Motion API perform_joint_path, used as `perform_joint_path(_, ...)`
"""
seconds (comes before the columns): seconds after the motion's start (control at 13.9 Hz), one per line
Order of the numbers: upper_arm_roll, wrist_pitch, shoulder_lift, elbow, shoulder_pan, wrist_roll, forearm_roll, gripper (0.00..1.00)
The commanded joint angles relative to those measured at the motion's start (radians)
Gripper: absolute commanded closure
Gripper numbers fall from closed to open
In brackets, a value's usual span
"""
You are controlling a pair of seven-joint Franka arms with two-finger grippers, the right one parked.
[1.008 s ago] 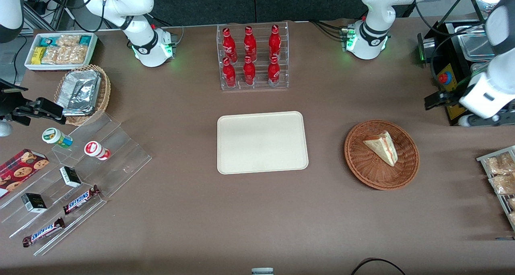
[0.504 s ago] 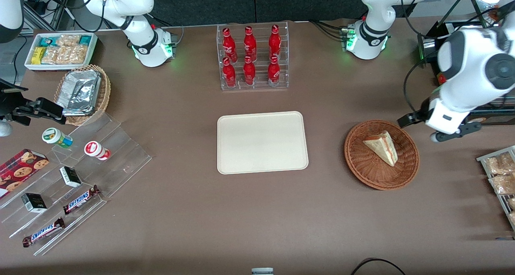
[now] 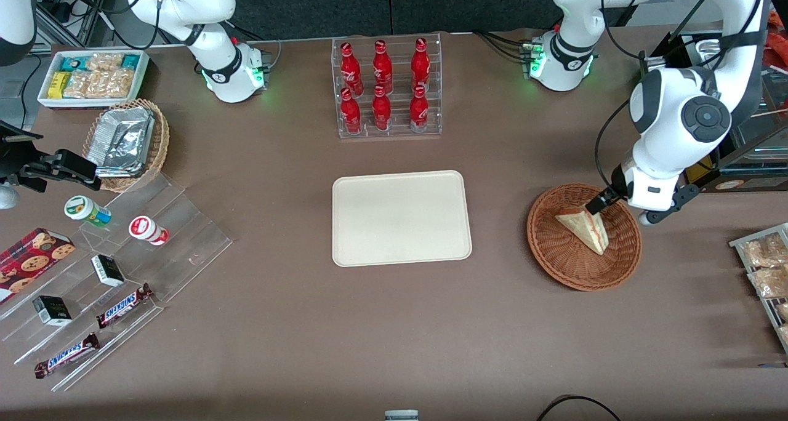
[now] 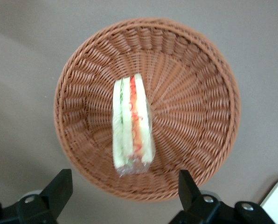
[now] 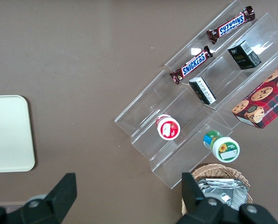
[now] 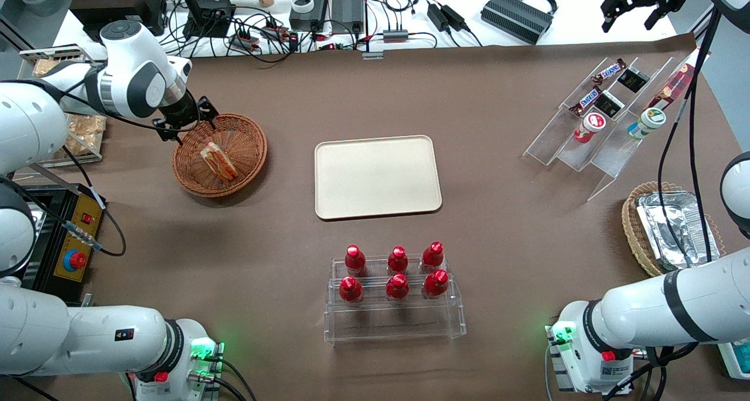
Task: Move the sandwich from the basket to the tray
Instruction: 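Lower the left gripper and close it on the wrapped sandwich, then lift the sandwich out of the basket with the left gripper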
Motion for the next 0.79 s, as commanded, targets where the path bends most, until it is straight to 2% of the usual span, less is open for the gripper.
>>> perform_joint_path(0.0,0.0,0.094,0.047,-0.015,-0.003,-0.082,0.003,0.0)
perform_joint_path(0.72,0.002,0.195,0.196,-0.03,-0.002,-0.084,0.014,0.0)
